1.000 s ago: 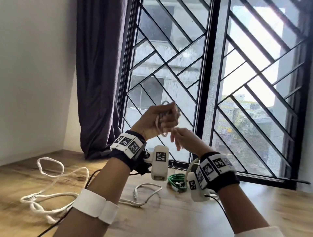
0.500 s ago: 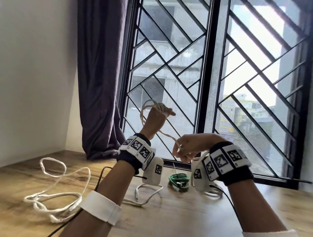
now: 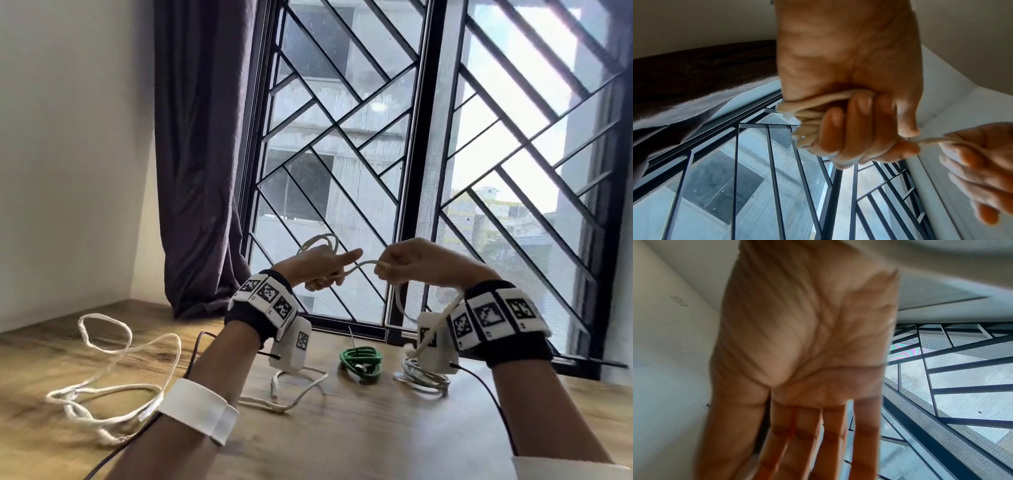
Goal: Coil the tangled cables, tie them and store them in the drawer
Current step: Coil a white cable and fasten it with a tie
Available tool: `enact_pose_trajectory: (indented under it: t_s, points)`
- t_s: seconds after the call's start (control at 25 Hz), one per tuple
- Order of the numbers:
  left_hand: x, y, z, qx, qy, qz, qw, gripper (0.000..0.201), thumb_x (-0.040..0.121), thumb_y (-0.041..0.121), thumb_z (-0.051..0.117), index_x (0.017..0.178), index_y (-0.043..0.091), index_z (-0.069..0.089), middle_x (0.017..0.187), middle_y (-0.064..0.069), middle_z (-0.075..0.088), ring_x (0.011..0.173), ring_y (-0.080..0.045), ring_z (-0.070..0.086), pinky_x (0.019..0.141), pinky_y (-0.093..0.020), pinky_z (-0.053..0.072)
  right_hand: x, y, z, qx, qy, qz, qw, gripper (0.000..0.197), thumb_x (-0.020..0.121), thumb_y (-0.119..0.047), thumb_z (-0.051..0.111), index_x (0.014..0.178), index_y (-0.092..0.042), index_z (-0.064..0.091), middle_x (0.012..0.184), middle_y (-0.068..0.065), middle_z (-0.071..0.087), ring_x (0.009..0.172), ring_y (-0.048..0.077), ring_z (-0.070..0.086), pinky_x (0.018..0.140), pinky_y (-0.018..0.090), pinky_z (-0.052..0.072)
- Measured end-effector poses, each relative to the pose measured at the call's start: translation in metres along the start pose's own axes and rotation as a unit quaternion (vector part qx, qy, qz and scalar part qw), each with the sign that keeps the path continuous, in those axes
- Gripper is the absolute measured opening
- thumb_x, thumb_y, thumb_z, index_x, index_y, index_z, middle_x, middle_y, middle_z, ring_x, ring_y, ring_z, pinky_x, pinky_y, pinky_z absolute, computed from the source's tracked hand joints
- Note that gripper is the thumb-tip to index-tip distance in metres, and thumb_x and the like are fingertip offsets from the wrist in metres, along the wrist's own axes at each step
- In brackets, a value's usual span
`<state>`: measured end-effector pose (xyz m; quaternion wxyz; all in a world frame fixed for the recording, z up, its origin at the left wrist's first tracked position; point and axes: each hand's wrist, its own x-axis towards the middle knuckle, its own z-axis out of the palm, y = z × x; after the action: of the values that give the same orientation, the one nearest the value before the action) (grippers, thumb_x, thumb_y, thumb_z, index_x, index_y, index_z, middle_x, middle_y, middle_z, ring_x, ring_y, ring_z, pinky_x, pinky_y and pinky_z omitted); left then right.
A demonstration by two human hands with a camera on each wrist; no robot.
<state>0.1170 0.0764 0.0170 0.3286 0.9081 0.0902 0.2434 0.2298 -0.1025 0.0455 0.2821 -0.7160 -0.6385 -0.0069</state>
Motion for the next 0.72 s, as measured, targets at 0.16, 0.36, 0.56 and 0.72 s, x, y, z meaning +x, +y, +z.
enact_pose_trajectory:
  t_s: [0.16,0.36,0.56,0.72]
  points:
    - [0.003,-0.012,0.004,0.047,-0.013,0.003,0.999,0.054,0.089,0.057,0.048,0.060,0.012,0.045,0.046,0.000,0.042,0.038,-0.011,0.036,0.041,-0.019,0.032,-0.004,-0.015,-0.005,0.027,0.028,0.020,0.999,0.031,0.088,-0.033,0.056,0.105,-0.008,0.062,0.088,-0.002,0.068,0.076,0.008,0.067,0.083,0.031,0.053]
    - [0.009,-0.025,0.012,0.000,0.050,-0.082,0.995,0.052,0.088,0.052,0.055,0.058,0.012,0.044,0.049,-0.002,0.042,0.039,-0.012,0.035,0.040,-0.020,0.030,-0.001,-0.037,0.006,-0.017,0.061,-0.002,0.998,0.046,0.083,-0.046,0.057,0.121,-0.020,0.052,0.113,-0.002,0.060,0.099,0.007,0.057,0.081,0.018,0.046]
    - [0.015,-0.018,0.018,0.049,0.137,-0.094,0.985,0.036,0.089,0.023,0.058,0.057,0.008,0.049,0.054,-0.006,0.049,0.044,-0.013,0.045,0.043,-0.024,0.034,0.021,-0.038,0.049,-0.056,-0.053,0.023,0.997,0.088,0.078,-0.035,0.072,0.145,-0.024,0.017,0.133,0.007,0.039,0.115,0.018,0.050,0.092,0.028,0.046]
    - [0.015,-0.033,0.010,-0.008,0.171,-0.100,0.980,0.035,0.088,0.031,0.061,0.067,0.004,0.054,0.054,-0.005,0.048,0.043,-0.015,0.039,0.043,-0.024,0.030,0.035,-0.023,0.062,0.045,0.064,0.043,0.996,0.031,0.086,0.002,0.051,0.110,-0.017,0.046,0.100,0.012,0.060,0.067,0.020,0.063,0.063,0.035,0.059]
